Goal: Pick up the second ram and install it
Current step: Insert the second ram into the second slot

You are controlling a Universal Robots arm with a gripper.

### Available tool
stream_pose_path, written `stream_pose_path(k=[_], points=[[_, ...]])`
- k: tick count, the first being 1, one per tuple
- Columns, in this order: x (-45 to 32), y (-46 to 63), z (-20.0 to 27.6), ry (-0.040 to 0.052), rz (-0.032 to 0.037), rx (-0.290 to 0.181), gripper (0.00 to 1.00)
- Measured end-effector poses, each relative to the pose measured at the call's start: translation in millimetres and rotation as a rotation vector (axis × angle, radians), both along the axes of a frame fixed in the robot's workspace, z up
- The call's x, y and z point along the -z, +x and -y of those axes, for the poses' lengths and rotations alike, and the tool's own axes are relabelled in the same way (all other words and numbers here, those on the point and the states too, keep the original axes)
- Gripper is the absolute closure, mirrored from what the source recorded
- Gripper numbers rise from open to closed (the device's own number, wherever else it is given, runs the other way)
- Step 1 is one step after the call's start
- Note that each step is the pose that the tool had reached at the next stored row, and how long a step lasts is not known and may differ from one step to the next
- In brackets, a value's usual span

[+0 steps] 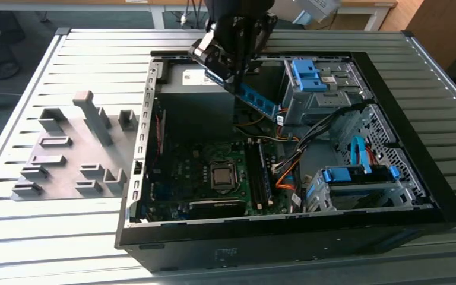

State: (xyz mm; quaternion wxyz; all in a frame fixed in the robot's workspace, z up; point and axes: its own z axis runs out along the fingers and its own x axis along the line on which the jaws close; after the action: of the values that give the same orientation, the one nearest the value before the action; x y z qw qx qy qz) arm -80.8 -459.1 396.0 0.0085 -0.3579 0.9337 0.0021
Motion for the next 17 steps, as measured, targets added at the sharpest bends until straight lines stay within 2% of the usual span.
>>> stream_pose_path(k=[17], points=[[5.4,0.0,0.0,0.0000,0.0000,0.310,0.85]])
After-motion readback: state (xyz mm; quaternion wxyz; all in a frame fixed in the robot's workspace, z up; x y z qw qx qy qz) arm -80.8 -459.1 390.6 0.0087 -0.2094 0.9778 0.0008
